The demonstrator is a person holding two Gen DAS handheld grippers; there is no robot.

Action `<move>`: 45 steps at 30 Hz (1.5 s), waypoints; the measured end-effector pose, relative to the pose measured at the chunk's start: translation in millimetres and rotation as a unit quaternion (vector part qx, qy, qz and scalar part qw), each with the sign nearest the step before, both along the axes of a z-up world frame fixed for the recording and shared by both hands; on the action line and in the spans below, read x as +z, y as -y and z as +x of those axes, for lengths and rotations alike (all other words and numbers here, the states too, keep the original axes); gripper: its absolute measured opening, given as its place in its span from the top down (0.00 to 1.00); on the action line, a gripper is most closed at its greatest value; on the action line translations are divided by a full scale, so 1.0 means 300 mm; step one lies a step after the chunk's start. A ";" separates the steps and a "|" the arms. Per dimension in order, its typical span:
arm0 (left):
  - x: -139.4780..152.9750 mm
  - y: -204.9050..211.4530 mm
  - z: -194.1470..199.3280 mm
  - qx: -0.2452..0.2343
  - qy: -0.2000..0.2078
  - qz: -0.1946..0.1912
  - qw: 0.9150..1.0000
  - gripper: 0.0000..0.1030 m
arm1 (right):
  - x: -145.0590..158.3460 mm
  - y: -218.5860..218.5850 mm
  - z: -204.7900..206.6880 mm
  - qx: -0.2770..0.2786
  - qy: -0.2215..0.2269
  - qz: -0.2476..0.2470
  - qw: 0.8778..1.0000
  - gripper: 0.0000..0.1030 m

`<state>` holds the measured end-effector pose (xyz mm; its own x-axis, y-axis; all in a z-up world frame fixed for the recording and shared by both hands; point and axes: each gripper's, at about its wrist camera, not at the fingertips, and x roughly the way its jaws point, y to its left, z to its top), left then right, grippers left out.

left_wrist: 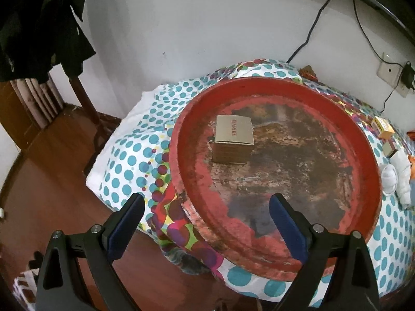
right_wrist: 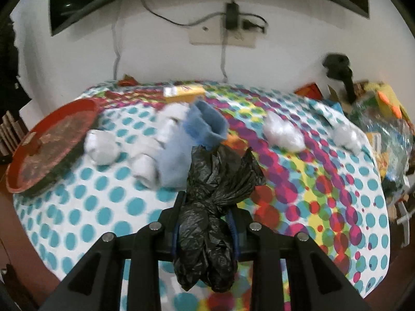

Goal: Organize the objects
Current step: 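Carry the black plastic bag in the right gripper over the red tray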

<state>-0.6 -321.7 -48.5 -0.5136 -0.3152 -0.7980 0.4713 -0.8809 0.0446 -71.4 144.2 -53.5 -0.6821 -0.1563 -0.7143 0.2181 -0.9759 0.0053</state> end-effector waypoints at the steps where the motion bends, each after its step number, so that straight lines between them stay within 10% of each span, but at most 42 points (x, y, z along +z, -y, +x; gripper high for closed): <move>1: 0.000 0.003 0.001 0.003 0.001 -0.002 1.000 0.06 | 0.009 0.018 0.004 0.002 -0.003 0.003 1.000 0.72; 21: 0.016 0.095 0.045 0.041 -0.028 0.042 0.998 0.06 | 0.145 0.454 -0.025 0.127 -0.031 -0.012 0.991 0.72; 45: -0.017 0.170 0.059 0.065 -0.013 0.032 0.997 0.06 | 0.037 1.067 -0.161 0.246 0.022 0.004 0.969 0.72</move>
